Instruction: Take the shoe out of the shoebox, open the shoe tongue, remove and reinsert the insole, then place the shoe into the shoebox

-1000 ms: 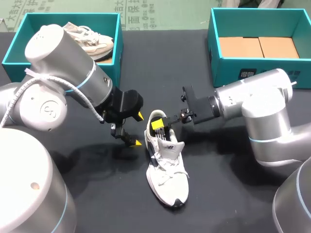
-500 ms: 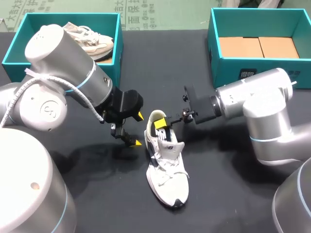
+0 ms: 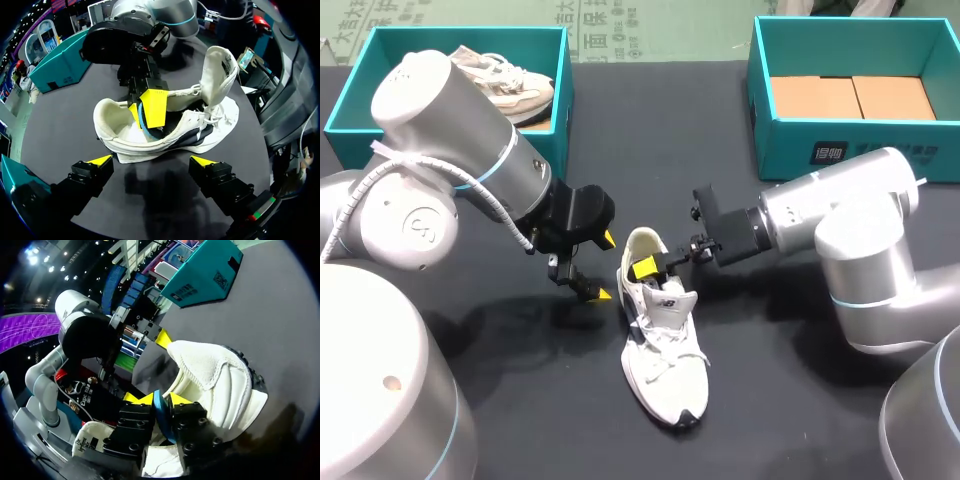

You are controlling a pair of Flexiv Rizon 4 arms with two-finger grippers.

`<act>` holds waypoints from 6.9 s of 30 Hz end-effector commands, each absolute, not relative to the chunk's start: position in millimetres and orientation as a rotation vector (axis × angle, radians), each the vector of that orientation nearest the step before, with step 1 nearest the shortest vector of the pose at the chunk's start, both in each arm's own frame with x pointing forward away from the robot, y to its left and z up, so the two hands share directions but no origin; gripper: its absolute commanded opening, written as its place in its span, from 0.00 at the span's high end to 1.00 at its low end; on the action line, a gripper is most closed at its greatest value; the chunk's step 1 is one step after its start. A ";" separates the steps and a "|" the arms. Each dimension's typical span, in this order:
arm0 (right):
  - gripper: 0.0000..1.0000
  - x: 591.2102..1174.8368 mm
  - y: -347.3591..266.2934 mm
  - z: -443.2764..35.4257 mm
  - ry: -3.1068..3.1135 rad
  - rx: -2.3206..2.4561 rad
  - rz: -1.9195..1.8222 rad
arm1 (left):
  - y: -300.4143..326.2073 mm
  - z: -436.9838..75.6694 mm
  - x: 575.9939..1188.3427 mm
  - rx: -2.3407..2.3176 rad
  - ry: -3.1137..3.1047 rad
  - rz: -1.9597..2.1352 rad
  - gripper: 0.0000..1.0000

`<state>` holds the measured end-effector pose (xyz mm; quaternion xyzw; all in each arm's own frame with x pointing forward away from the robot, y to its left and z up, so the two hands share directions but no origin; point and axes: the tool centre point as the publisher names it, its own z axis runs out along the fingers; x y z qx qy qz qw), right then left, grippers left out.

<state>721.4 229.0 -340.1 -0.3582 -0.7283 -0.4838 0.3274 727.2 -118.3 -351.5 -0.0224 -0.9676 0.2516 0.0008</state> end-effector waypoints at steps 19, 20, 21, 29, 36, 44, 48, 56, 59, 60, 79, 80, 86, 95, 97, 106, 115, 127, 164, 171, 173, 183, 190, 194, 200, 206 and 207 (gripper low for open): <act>0.50 731.0 226.5 -306.3 -2.029 -0.935 -1.219 | -120.4 -348.0 724.8 -0.117 -3.036 0.776 0.00; 0.50 730.6 225.9 -305.6 -2.032 -0.936 -1.219 | -120.6 -348.0 724.8 -0.123 -3.033 0.772 0.00; 0.50 730.3 225.4 -305.0 -2.035 -0.939 -1.218 | -120.9 -348.0 724.7 -0.138 -3.030 0.764 0.00; 0.48 730.8 214.8 -299.3 -2.060 -0.969 -1.197 | -110.9 -339.3 725.8 -0.170 -3.012 0.767 0.00; 0.46 735.6 205.7 -294.4 -2.077 -0.995 -1.183 | -99.4 -334.9 727.5 -0.183 -3.002 0.759 0.00; 0.45 742.0 189.9 -286.7 -2.115 -1.061 -1.120 | -81.1 -325.4 731.1 -0.290 -2.944 0.740 0.00; 0.46 745.3 179.2 -282.4 -2.127 -1.113 -1.084 | -65.2 -319.3 737.9 -0.360 -2.913 0.709 0.00; 0.46 749.7 172.6 -274.0 -2.156 -1.170 -1.009 | -36.2 -304.4 750.4 -0.447 -2.873 0.698 0.00; 0.46 750.5 171.8 -270.1 -2.175 -1.211 -0.963 | -26.7 -300.1 753.3 -0.487 -2.858 0.693 0.00; 0.46 750.9 171.7 -268.7 -2.180 -1.225 -0.945 | -23.7 -299.2 753.8 -0.496 -2.857 0.689 0.00; 0.51 745.9 179.1 -237.9 -2.276 -1.482 -0.702 | 35.0 -265.3 780.8 -0.546 -2.873 0.614 0.00; 0.51 744.7 180.1 -236.6 -2.280 -1.495 -0.694 | 37.3 -263.7 782.4 -0.545 -2.875 0.614 0.00; 0.51 737.4 186.7 -232.1 -2.304 -1.595 -0.653 | 49.9 -256.6 791.1 -0.563 -2.875 0.634 0.00; 0.71 725.4 196.8 -228.9 -2.334 -1.764 -0.615 | 49.9 -256.6 791.1 -0.563 -2.875 0.634 0.00; 0.76 723.5 199.9 -229.8 -2.332 -1.797 -0.590 | 49.9 -256.6 791.1 -0.563 -2.875 0.634 0.00; 1.00 715.5 216.0 -230.4 -2.370 -2.027 -0.566 | 49.9 -256.6 791.1 -0.563 -2.875 0.634 0.00; 1.00 715.5 216.0 -230.4 -2.370 -2.027 -0.566 | 49.9 -256.6 791.1 -0.563 -2.875 0.634 0.00; 1.00 707.2 265.2 -277.5 -2.499 -2.302 -0.311 | 49.9 -256.6 791.1 -0.563 -2.875 0.634 0.00; 1.00 715.7 221.0 -348.0 -2.547 -2.413 -0.395 | 49.9 -256.6 791.1 -0.563 -2.875 0.634 0.00; 1.00 723.8 217.8 -368.3 -2.555 -2.411 -0.354 | 49.9 -256.6 791.1 -0.563 -2.875 0.634 0.00; 1.00 725.6 217.2 -373.3 -2.555 -2.408 -0.345 | 49.9 -256.6 791.1 -0.563 -2.875 0.634 0.00; 1.00 724.9 216.6 -368.3 -2.604 -2.424 -0.256 | 49.9 -256.6 791.1 -0.563 -2.875 0.634 0.00; 1.00 715.7 209.9 -366.7 -2.615 -2.469 -0.131 | 49.9 -256.6 791.1 -0.563 -2.875 0.634 0.00; 1.00 713.0 206.5 -378.2 -2.586 -2.477 -0.056 | 49.9 -256.6 791.1 -0.563 -2.875 0.634 0.00; 1.00 713.5 201.0 -398.5 -2.529 -2.466 0.004 | 49.9 -256.6 791.1 -0.563 -2.875 0.634 0.00; 1.00 717.2 199.9 -414.9 -2.494 -2.422 -0.005 | 49.9 -256.6 791.1 -0.563 -2.875 0.634 0.00; 1.00 717.8 200.1 -414.0 -2.494 -2.421 -0.005 | 49.9 -256.6 791.1 -0.563 -2.875 0.634 0.00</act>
